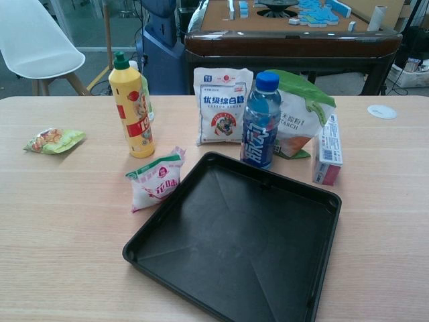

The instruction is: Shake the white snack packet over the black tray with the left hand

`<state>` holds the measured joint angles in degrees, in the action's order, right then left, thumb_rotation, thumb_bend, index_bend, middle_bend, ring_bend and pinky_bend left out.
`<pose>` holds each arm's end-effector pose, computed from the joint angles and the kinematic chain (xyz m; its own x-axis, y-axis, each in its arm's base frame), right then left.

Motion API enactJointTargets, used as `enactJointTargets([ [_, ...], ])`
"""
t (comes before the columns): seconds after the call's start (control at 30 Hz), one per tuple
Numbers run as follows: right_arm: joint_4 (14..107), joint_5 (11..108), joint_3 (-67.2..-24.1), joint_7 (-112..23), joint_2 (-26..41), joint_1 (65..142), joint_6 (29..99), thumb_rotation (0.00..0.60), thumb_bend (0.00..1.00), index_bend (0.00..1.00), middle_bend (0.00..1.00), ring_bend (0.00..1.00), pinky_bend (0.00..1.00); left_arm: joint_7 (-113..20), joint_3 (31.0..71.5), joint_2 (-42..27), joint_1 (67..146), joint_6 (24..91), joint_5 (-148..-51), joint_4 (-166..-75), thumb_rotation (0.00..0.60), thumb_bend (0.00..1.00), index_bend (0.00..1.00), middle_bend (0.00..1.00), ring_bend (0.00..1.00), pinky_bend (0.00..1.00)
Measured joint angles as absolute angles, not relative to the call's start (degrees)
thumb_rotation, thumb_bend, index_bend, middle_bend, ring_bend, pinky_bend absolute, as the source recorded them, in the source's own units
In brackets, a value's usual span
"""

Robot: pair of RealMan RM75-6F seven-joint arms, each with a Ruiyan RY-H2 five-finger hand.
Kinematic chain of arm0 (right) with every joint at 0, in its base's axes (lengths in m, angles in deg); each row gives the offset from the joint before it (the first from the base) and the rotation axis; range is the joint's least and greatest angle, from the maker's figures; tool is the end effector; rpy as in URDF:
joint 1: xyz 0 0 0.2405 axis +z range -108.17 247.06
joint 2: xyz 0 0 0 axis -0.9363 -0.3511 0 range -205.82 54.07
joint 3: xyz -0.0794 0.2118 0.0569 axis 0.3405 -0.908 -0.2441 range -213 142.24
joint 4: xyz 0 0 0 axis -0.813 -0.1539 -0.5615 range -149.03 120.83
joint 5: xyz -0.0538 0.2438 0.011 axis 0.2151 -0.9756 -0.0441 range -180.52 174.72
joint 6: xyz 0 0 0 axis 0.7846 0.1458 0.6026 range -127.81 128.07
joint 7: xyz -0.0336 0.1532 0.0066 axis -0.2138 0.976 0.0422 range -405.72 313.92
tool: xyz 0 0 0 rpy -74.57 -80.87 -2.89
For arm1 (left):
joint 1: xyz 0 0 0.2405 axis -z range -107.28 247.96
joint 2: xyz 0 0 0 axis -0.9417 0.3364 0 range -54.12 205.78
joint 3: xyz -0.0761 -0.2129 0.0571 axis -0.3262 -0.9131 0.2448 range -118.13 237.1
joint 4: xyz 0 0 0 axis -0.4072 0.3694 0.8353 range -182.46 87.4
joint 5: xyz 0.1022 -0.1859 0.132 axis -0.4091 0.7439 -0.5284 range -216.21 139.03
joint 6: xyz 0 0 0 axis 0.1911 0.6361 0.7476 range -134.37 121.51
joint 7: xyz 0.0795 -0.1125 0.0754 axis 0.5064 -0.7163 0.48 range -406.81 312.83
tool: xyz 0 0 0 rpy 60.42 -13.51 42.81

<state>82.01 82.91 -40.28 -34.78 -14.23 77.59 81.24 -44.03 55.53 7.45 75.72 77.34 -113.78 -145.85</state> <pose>-0.2845 -0.2200 0.1143 0.1887 -0.0298 0.9816 -0.9804 -0.0635 0.1865 -0.2957 0.1978 0.0861 0.2558 0.0259 0.9664 0.9541 0.1544 -0.2567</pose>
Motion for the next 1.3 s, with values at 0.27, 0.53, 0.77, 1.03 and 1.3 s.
enactJointTargets([
  [0.27,82.06,84.13,-39.68,-33.81,-14.64,78.78,79.38,0.600,0.26,0.23,0.29,0.16,0.20,-46.85,55.75,7.31,75.54,77.25,-115.88,-145.79,0.600,0.22,0.11,0.25,0.24,0.38],
  [0.53,82.50,84.56,-39.90,-33.09,-14.71,79.16,79.68,0.600,0.26,0.23,0.29,0.16,0.20,-53.14,56.42,6.59,75.79,77.40,-120.75,-143.41,0.600,0.22,0.11,0.25,0.24,0.36],
  [0.77,83.59,84.21,-41.09,-34.41,-15.36,78.91,81.92,0.600,0.26,0.23,0.29,0.16,0.20,-57.54,57.00,6.06,78.63,72.91,-123.46,-142.01,0.600,0.22,0.11,0.25,0.24,0.36],
  [1.03,84.39,83.47,-41.71,-35.06,-16.18,78.52,82.89,0.600,0.26,0.23,0.29,0.16,0.20,-63.59,56.67,3.75,84.95,63.67,-124.61,-139.08,0.600,0.20,0.10,0.24,0.23,0.35],
  [1.3,84.32,82.60,-41.76,-35.08,-16.29,78.33,82.74,0.600,0.26,0.23,0.29,0.16,0.20,-66.80,55.85,-2.36,92.02,54.43,-124.14,-134.42,0.600,0.19,0.06,0.23,0.22,0.35],
])
